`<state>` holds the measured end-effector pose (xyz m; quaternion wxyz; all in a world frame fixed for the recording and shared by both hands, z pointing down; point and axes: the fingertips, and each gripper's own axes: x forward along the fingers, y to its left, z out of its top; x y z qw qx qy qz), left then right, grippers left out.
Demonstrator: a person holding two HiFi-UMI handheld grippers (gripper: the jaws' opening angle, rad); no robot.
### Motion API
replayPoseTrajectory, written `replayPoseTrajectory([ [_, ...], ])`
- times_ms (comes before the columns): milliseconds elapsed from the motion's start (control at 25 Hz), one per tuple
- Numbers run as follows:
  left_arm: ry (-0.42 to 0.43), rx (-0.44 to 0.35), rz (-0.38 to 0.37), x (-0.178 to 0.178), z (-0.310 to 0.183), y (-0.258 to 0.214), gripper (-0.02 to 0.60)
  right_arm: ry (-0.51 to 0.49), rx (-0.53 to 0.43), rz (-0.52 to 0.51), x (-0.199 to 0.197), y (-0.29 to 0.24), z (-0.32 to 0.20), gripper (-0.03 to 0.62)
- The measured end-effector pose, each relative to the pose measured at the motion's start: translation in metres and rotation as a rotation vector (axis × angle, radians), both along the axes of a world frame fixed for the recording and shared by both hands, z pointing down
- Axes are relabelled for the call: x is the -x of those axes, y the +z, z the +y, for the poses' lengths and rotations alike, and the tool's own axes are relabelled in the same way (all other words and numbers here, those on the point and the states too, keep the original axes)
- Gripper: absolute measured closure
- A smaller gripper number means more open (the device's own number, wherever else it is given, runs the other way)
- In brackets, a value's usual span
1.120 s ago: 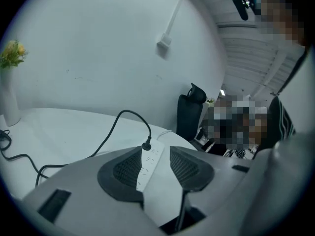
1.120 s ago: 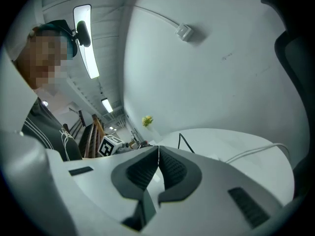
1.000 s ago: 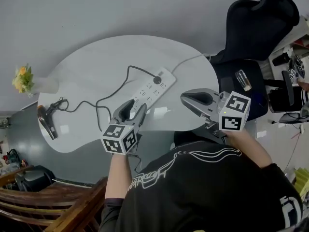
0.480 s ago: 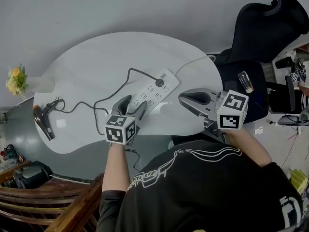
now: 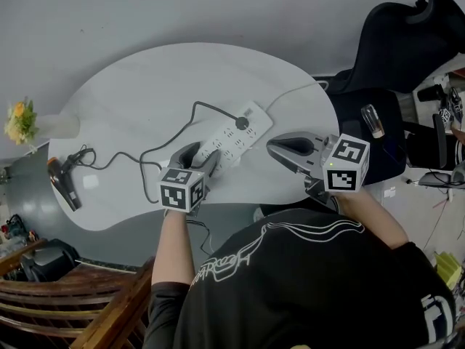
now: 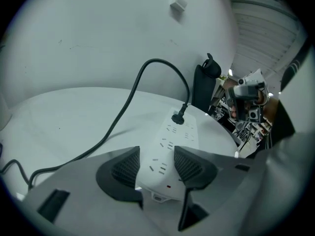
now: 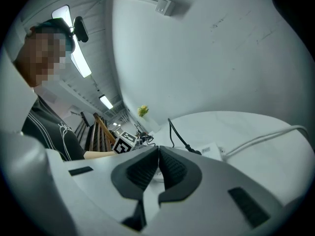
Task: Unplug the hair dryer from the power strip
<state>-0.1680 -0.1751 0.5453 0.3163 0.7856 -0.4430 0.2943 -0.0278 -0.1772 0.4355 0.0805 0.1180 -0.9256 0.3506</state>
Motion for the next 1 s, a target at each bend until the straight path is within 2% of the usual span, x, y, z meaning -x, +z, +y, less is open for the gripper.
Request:
replayPoseTrajectory([
  [40, 0.002, -0.003, -0.008, 0.001, 0.000, 0.001, 0.371, 0.004, 0.009, -0.005, 0.000, 0.002, -0.002, 0.597],
  [360, 0.064, -0.011, -0.016, -0.001, 0.000, 0.002, 0.376, 0.017, -0.046, 0.060, 0.006, 0.022, -0.015, 0.595],
  [720, 0.074, -0.006, -0.027, 0.000, -0.002, 0.003, 0.377, 0.003, -0.138, 0.134, 0.030, 0.041, -0.032, 0.591],
  [760, 0.072, -0.008, -0.028, 0.001, -0.002, 0.003, 0.377, 0.001, -0.151, 0.149, 0.033, 0.044, -0.034, 0.581],
  [840, 0.068, -0.014, -0.031, 0.001, -0.002, 0.003, 0.377, -0.001, -0.181, 0.186, 0.040, 0.050, -0.039, 0.500],
  [880, 0.067, -0.015, -0.030, 0.001, -0.002, 0.002, 0.377, 0.000, -0.203, 0.205, 0.043, 0.052, -0.043, 0.480],
  [1000, 0.061, -0.015, -0.030, 0.003, -0.001, 0.002, 0.377, 0.000, -0.292, 0.267, 0.053, 0.056, -0.052, 0.474],
])
